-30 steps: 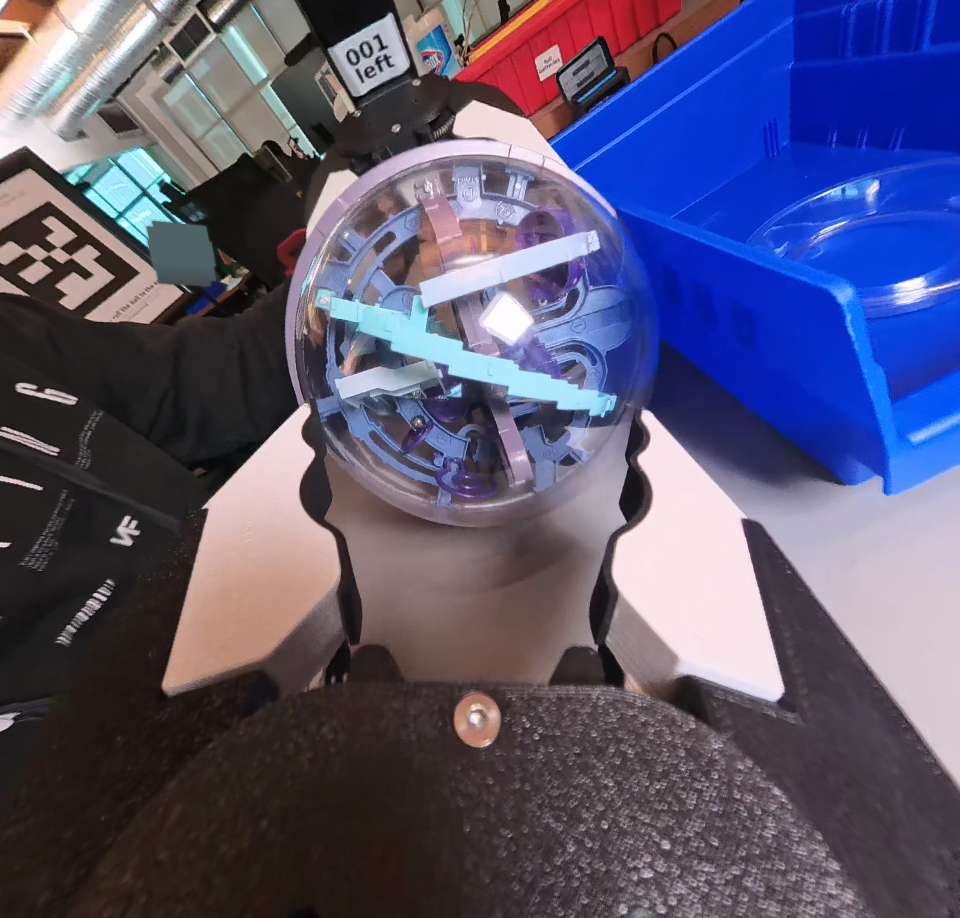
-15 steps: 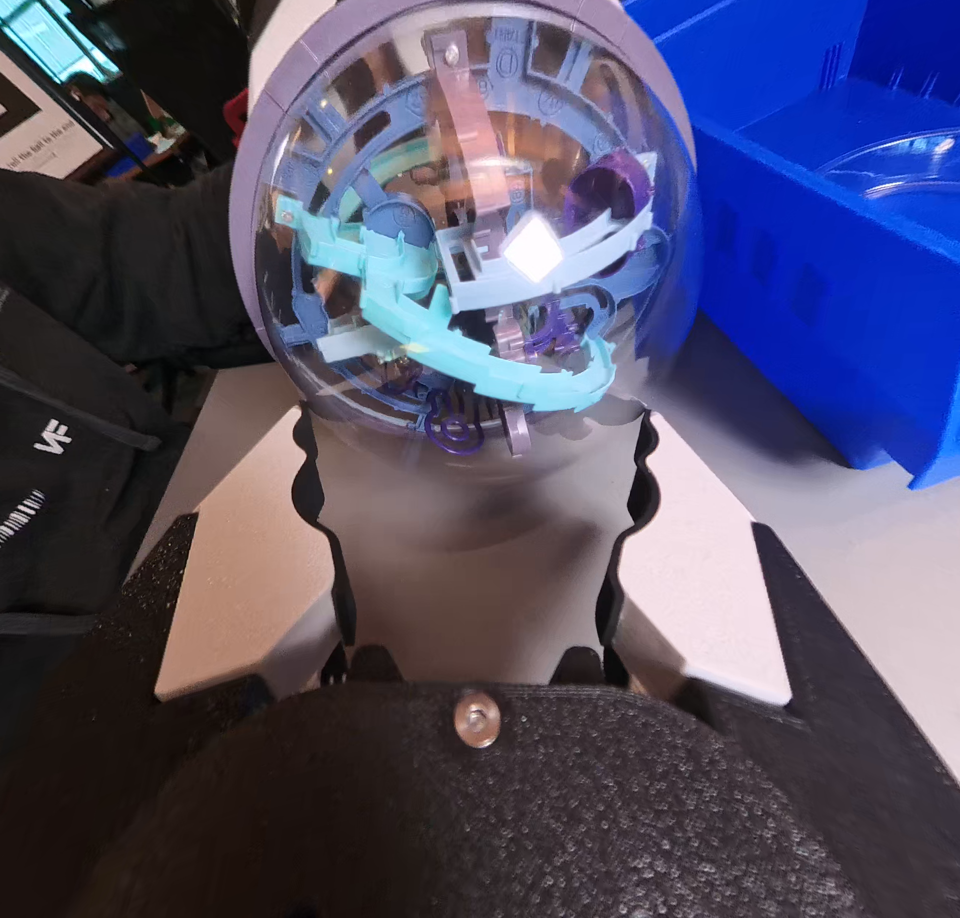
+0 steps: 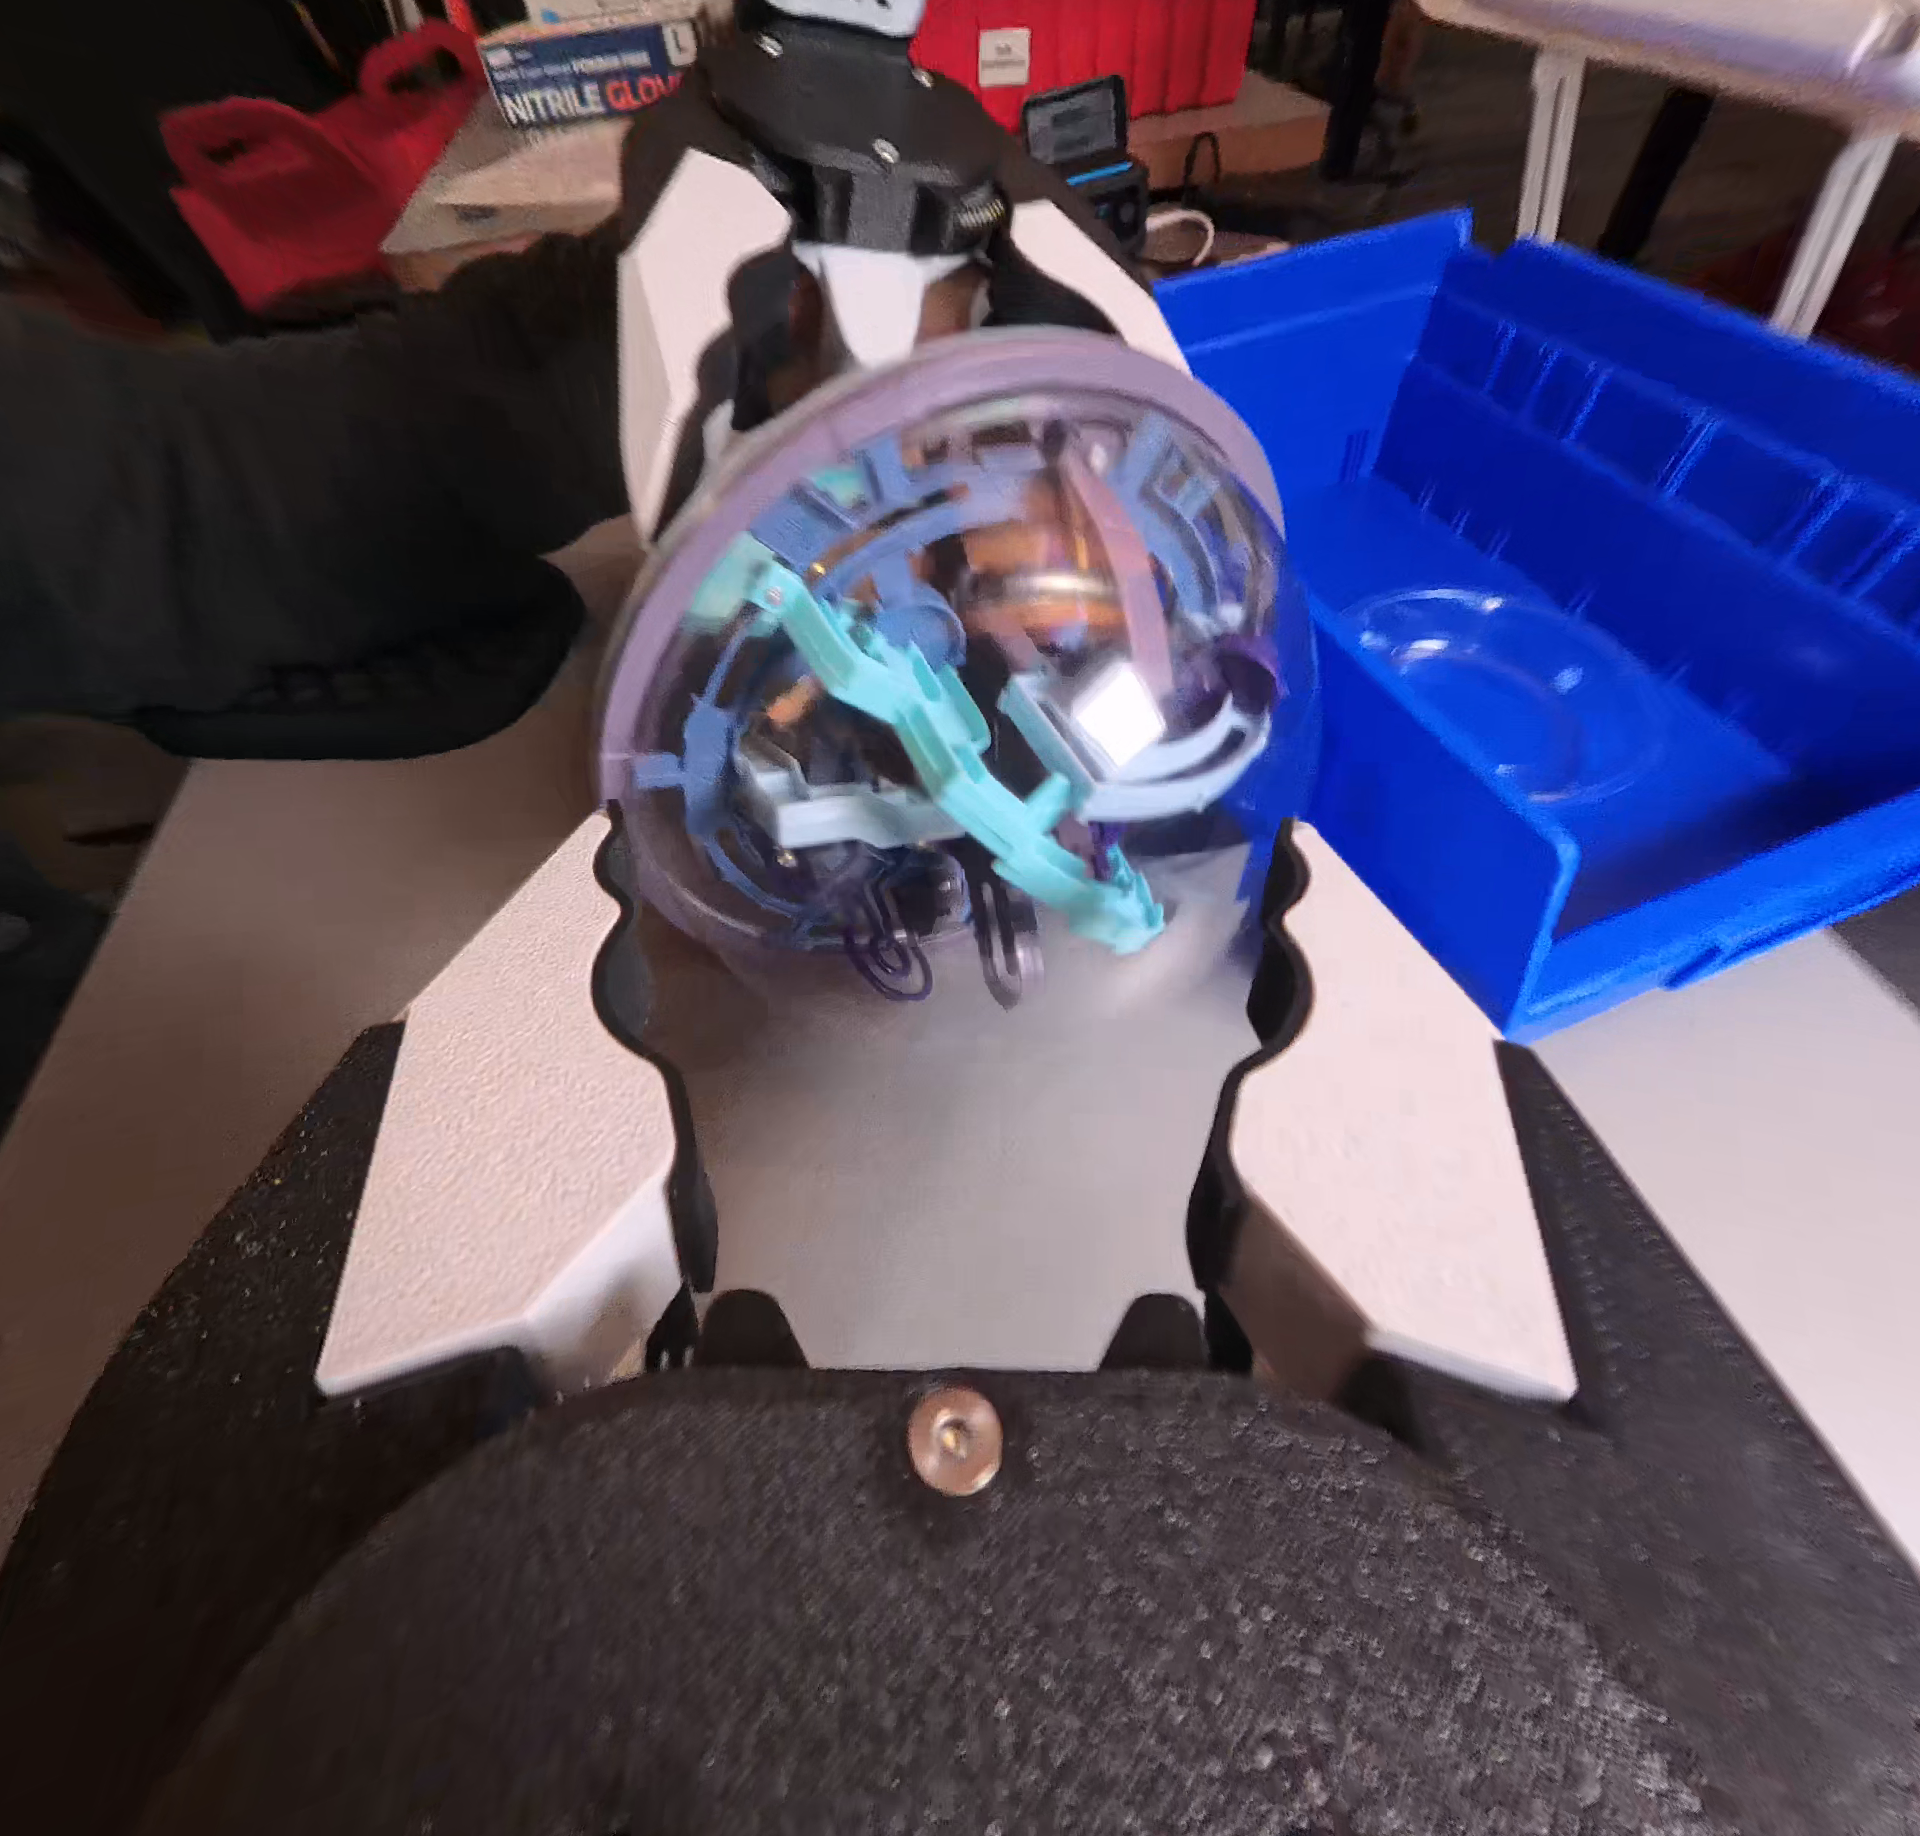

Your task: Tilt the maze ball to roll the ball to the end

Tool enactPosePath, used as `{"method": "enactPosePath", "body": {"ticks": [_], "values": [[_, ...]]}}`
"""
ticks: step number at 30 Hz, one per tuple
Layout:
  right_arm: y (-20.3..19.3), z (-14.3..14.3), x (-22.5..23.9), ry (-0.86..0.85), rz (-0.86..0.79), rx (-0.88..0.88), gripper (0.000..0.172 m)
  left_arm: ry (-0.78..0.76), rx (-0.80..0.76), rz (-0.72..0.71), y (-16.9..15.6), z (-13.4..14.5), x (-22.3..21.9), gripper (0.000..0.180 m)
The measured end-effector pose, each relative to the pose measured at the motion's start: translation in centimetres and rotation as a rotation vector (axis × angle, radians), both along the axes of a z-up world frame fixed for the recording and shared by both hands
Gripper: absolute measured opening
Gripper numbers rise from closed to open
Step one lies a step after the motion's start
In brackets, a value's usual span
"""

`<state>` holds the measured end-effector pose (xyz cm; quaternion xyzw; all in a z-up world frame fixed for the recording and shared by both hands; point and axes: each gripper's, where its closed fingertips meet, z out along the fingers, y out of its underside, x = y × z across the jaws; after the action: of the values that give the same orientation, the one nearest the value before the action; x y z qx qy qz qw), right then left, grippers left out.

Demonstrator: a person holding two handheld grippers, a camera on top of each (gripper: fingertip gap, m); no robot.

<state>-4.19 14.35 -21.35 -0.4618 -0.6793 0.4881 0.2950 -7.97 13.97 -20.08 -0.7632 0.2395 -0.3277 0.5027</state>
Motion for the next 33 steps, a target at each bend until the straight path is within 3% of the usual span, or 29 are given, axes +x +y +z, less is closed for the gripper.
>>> {"method": "enactPosePath", "body": {"ticks": [4, 7, 8, 11, 15, 19, 21, 27, 33], "values": [[-1.1, 1.6, 0.9, 0.026, -0.082, 0.128, 0.104, -0.001, -0.007, 0.012, 0.3, 0.0, 0.2, 0.133], [-3.0, 2.5, 1.8, 0.032, -0.191, 0.178, 0.086, 0.004, -0.010, 0.023, 0.3, 0.0, 0.3, 0.132], [-3.7, 2.7, 2.1, 0.034, -0.239, 0.183, 0.073, 0.004, -0.012, 0.027, 0.4, 0.0, 0.3, 0.132], [-5.0, 1.9, 2.5, -0.004, -0.401, 0.196, 0.048, 0.003, -0.019, 0.039, 0.5, 0.0, 0.3, 0.132], [-5.6, 0.7, 2.1, 0.009, -0.600, 0.272, 0.041, 0.004, -0.030, 0.054, 0.6, 0.0, 0.3, 0.132], [-4.9, 0.7, 1.9, 0.074, -0.754, 0.404, 0.009, 0.002, -0.046, 0.069, 0.5, 0.0, 0.1, 0.132], [-4.9, 0.7, 1.9, 0.087, -0.776, 0.452, 0.009, 0.011, -0.059, 0.076, 0.4, -0.1, 0.0, 0.132], [-4.9, 0.4, 2.5, 0.083, -0.698, 0.368, 0.007, 0.063, -0.042, 0.004, -1.4, -0.1, -0.7, 0.123], [-3.5, -0.5, 4.4, 0.048, -0.615, 0.233, 0.007, 0.026, 0.047, -0.039, -2.8, 1.0, -2.6, 0.082]]}}
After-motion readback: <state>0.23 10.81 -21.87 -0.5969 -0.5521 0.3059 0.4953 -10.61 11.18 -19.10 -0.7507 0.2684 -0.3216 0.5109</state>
